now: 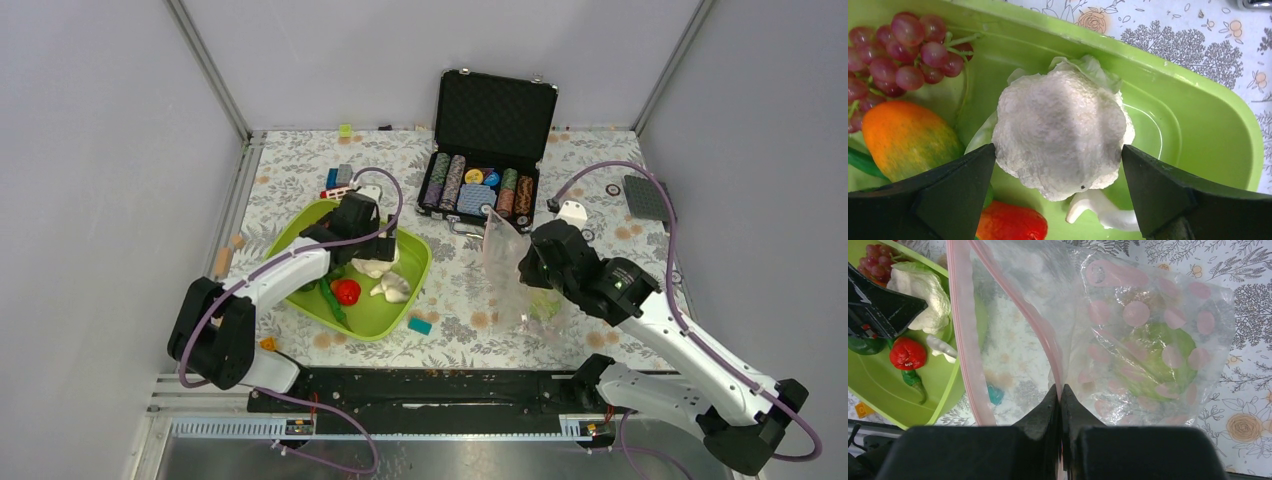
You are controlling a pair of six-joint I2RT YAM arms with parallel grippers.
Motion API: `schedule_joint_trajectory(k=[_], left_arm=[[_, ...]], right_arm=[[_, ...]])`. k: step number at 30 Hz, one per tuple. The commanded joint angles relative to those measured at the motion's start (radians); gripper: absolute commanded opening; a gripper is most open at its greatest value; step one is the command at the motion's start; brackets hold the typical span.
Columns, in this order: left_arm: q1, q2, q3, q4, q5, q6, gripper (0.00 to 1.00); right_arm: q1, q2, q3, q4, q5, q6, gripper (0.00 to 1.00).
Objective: Place the food in the zip-top bag and seal the zipper
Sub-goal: Pick up the fake vegetable from the bin.
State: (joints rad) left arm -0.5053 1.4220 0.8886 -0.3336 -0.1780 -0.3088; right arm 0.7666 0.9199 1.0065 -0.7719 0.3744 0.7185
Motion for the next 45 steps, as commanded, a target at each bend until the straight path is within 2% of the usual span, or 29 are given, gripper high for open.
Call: schedule_joint_trajectory(k=[1, 7, 12, 20, 23, 29, 36, 38, 40, 44, 45], left_arm=[[0.027, -0.013, 0.047, 0.084, 0.17, 0.205, 0.99], [0.062, 0.009, 0.173, -0.084, 0.327, 0.457, 0.99], [0.097, 0.094, 0.239, -0.124, 0.421, 0.541, 0.99], [0.131, 0.245, 0.344, -0.219, 0.405, 0.581, 0.98], [0.14, 0.297, 0.425, -0.284, 0.439, 0.59, 0.94], [0.142, 0.323, 0.427, -0.316, 0.412, 0.561, 0.88], [0.142, 0.299, 0.367, -0.28, 0.416, 0.527, 0.84], [0.143, 0.32, 0.374, -0.289, 0.408, 0.507, 0.76], [0.143, 0.324, 0.371, -0.286, 0.424, 0.493, 0.61], [0.142, 0.281, 0.338, -0.255, 0.433, 0.454, 0.16], [0.142, 0.257, 0.327, -0.244, 0.434, 0.443, 0.07]], right_arm=[[-0.007, -0.014, -0.009, 0.023, 0.007, -0.054, 0.0], [-0.007, -0.029, -0.02, 0.039, -0.012, -0.115, 0.0], [-0.007, -0.05, -0.044, 0.08, -0.059, -0.161, 0.0], [-0.009, -0.053, -0.057, 0.091, -0.068, -0.181, 0.0], [-0.008, -0.04, -0.059, 0.099, -0.08, -0.18, 0.0], [-0.008, -0.037, -0.053, 0.098, -0.061, -0.185, 0.0], [-0.008, -0.039, -0.046, 0.098, -0.043, -0.169, 0.0], [-0.008, -0.049, -0.051, 0.099, -0.029, -0.153, 0.0], [-0.009, -0.061, -0.055, 0.098, -0.012, -0.143, 0.0], [-0.008, -0.079, -0.057, 0.098, 0.003, -0.134, 0.0], [-0.008, -0.08, -0.059, 0.098, 0.009, -0.13, 0.0]])
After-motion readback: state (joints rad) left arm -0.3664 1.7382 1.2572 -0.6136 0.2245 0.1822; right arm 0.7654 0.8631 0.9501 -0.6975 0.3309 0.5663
